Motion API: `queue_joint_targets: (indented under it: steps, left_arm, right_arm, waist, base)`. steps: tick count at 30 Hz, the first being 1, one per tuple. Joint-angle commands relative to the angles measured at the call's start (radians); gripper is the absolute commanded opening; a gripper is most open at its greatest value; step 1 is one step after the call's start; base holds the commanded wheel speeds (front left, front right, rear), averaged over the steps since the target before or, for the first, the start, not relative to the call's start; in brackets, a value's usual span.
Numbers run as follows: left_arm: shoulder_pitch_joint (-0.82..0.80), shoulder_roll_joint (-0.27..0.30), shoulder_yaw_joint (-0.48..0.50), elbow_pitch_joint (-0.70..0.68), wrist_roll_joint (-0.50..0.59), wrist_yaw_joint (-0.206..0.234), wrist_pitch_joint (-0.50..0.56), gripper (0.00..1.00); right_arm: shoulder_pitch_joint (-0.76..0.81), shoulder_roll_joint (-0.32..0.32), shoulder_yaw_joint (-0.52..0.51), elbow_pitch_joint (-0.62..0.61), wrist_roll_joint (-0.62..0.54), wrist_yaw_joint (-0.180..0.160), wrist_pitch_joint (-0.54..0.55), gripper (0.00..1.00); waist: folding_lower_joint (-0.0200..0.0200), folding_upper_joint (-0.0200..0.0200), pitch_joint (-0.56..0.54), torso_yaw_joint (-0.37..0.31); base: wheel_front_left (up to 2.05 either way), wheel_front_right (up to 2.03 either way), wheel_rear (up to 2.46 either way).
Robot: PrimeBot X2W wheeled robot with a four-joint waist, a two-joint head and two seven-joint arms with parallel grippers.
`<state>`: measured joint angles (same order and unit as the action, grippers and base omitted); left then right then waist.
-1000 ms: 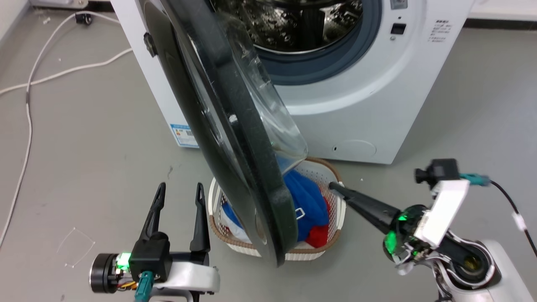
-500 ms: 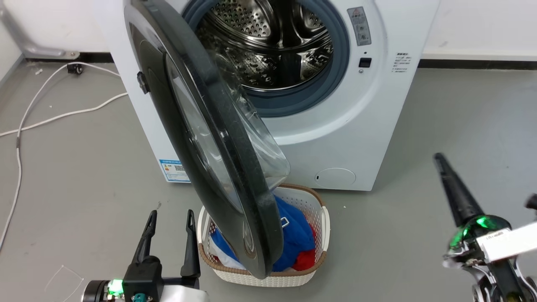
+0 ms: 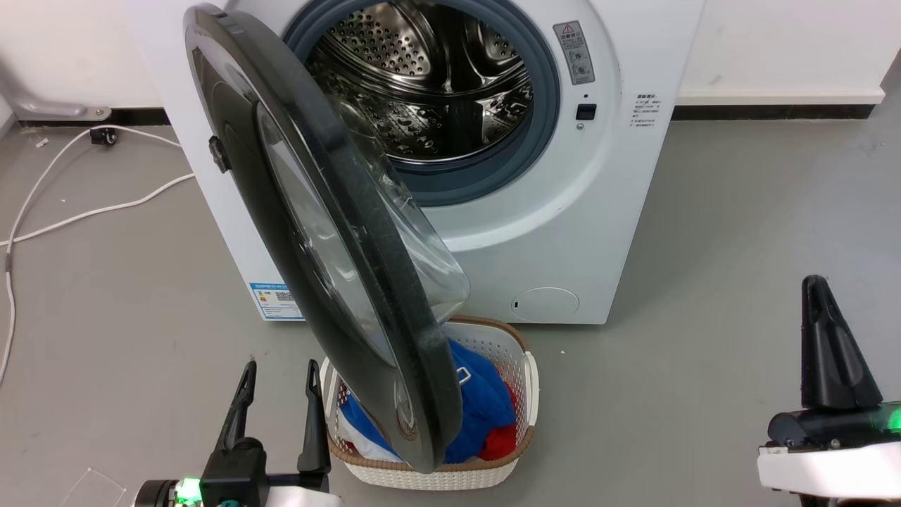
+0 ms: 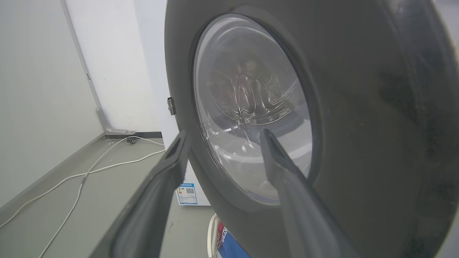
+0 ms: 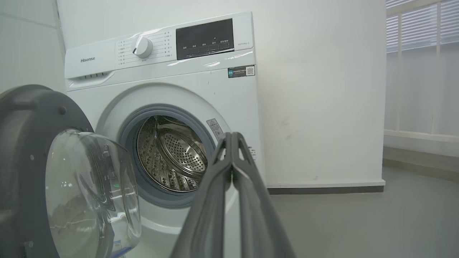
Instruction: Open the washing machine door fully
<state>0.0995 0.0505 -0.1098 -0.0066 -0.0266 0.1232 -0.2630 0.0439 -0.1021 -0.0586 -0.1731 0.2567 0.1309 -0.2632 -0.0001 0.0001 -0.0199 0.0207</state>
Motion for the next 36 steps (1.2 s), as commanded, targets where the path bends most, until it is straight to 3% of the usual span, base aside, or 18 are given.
queue_joint_targets:
  steps: [1,6,10,11,13,31,32,33,36]
  left_arm:
    - [0.010,-0.001,0.002,-0.004,0.005,-0.002,-0.003,1.00]
    - [0.012,-0.001,-0.001,-0.002,0.004,-0.002,-0.003,1.00]
    - [0.009,-0.001,-0.003,0.000,0.003,-0.001,-0.003,1.00]
    - [0.008,-0.001,-0.003,0.000,0.002,0.000,-0.003,1.00]
    - [0.008,0.000,-0.003,0.001,0.001,0.003,-0.003,1.00]
    - [0.017,-0.001,0.005,0.007,-0.010,0.004,-0.003,1.00]
    - [0.017,-0.001,0.006,0.008,-0.012,0.005,-0.003,0.39]
    - [0.017,-0.001,0.007,0.010,-0.014,0.006,-0.003,0.00]
    - [0.015,0.000,0.011,0.018,-0.018,0.003,-0.003,0.00]
  right_arm:
    - [0.027,0.003,0.001,-0.026,-0.108,0.000,-0.001,0.00]
    - [0.080,0.040,-0.003,0.008,-0.227,0.000,-0.002,0.00]
    - [0.113,0.050,-0.003,0.071,-0.242,0.000,-0.002,0.00]
    - [0.115,0.052,-0.006,0.079,-0.245,0.000,-0.002,0.29]
    - [0.125,0.053,-0.018,0.099,-0.222,0.000,-0.002,1.00]
    - [0.143,0.054,-0.015,0.139,-0.180,0.000,-0.002,1.00]
    - [0.142,0.054,-0.014,0.140,-0.180,0.000,-0.002,1.00]
    - [0.142,0.054,-0.013,0.142,-0.181,0.000,-0.002,1.00]
    - [0.138,0.054,-0.012,0.144,-0.181,0.000,-0.002,1.00]
  waist:
    - [0.0001,-0.0001,0.000,-0.001]
    - [0.0001,-0.0001,0.000,-0.001]
    - [0.0001,-0.0001,0.000,0.003]
    - [0.0001,-0.0001,0.000,0.005]
    - [0.0001,-0.0001,-0.001,0.008]
    - [0.0001,-0.0001,-0.003,0.016]
    - [0.0001,-0.0001,-0.003,0.016]
    - [0.0001,-0.0001,-0.003,0.016]
    - [0.0001,-0.0001,-0.002,0.017]
  base:
    - [0.00,0.00,0.00]
    - [0.00,0.00,0.00]
    - [0.00,0.00,0.00]
    - [0.00,0.00,0.00]
    - [0.00,0.00,0.00]
    - [0.00,0.00,0.00]
    - [0.00,0.00,0.00]
    - [0.00,0.00,0.00]
    - [0.00,0.00,0.00]
